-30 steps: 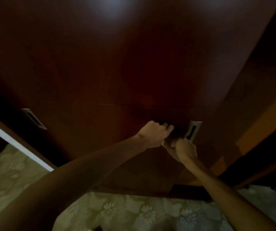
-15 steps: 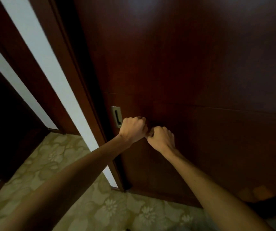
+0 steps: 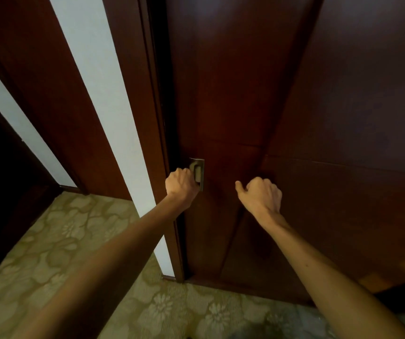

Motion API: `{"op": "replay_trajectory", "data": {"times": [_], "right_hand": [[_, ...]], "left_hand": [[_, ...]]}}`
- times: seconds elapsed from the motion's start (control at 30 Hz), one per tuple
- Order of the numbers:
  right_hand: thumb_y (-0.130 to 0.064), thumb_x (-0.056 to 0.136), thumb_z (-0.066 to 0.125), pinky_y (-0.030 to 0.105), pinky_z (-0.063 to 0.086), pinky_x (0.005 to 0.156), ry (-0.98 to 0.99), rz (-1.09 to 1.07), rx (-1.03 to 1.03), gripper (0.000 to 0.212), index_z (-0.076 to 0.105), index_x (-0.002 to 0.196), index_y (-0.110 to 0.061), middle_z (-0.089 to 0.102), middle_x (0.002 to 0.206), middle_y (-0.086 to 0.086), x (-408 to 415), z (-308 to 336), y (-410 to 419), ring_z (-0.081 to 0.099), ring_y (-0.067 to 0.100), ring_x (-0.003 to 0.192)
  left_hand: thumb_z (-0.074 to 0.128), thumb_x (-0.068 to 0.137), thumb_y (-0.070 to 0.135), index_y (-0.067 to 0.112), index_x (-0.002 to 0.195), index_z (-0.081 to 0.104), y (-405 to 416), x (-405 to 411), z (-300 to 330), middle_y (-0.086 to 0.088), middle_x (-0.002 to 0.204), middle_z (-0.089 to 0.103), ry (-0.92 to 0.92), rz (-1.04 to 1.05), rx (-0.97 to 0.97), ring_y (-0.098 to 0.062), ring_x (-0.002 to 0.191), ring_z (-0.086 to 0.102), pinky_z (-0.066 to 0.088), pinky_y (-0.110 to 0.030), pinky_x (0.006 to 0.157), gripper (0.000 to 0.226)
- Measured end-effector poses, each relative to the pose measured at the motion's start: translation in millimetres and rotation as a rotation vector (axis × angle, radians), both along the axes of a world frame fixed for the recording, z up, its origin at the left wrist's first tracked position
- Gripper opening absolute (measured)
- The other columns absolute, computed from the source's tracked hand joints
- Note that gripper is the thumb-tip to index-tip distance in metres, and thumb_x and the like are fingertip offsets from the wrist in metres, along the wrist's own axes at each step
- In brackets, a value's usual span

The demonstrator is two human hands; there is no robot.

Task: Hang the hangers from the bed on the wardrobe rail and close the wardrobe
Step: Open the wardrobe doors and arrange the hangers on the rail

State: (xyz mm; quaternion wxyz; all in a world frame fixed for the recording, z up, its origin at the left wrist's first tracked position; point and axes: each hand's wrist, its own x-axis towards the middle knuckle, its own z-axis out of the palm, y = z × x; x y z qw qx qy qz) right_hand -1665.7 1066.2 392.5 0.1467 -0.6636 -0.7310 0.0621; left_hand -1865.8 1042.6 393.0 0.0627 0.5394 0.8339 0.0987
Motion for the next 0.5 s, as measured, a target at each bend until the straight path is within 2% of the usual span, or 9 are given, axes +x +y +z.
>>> {"op": "replay_trajectory", "data": {"times": [0.07,0.17,0.27,0.4,0.5], "right_hand": [[-0.051,0.097,0.05,0.033,0.049,0.064,-0.027,-0.022,0.012,0.049,0.064,0.062,-0.018,0.062,0.063,-0.001,13.4,-3.3,1.3,0.062,0.02,0.061],[-0.049,0.096,0.051,0.034,0.048,0.066,-0.043,-0.033,-0.002,0.047,0.061,0.062,-0.018,0.063,0.066,0.0,22.4,-2.6,5.7,0.065,0.022,0.067],[-0.051,0.095,0.051,0.033,0.043,0.066,-0.051,-0.036,-0.001,0.048,0.058,0.062,-0.019,0.061,0.068,0.0,23.9,0.8,6.6,0.062,0.022,0.069],[-0.054,0.095,0.051,0.033,0.047,0.066,-0.034,-0.029,0.0,0.051,0.056,0.058,-0.019,0.06,0.061,-0.002,27.7,-0.3,3.1,0.063,0.02,0.064],[-0.053,0.093,0.051,0.034,0.051,0.066,-0.053,-0.02,0.01,0.051,0.055,0.056,-0.019,0.062,0.06,-0.001,29.7,2.9,3.2,0.064,0.02,0.061]], "left_hand": [[0.068,0.092,0.021,0.006,0.104,0.068,2.4,0.0,-6.2,-0.008,0.099,0.067,-0.101,0.048,0.031,-0.02,0.078,0.057,0.045,-0.031,0.064,0.02],[0.068,0.092,0.026,0.004,0.103,0.068,8.5,3.0,-13.5,-0.008,0.097,0.067,-0.348,0.165,0.056,-0.024,0.087,0.066,0.052,-0.035,0.066,0.025],[0.068,0.093,0.038,0.003,0.101,0.069,19.4,5.6,-13.8,-0.008,0.092,0.069,-0.519,0.277,0.08,-0.024,0.085,0.07,0.054,-0.033,0.065,0.036],[0.072,0.091,0.041,0.005,0.108,0.066,26.0,7.4,-13.5,-0.007,0.096,0.065,-0.495,0.31,0.076,-0.022,0.085,0.066,0.052,-0.03,0.067,0.04],[0.075,0.089,0.04,0.005,0.111,0.066,25.7,8.2,-15.0,-0.006,0.092,0.061,-0.485,0.318,0.09,-0.02,0.08,0.061,0.05,-0.029,0.066,0.042]]}}
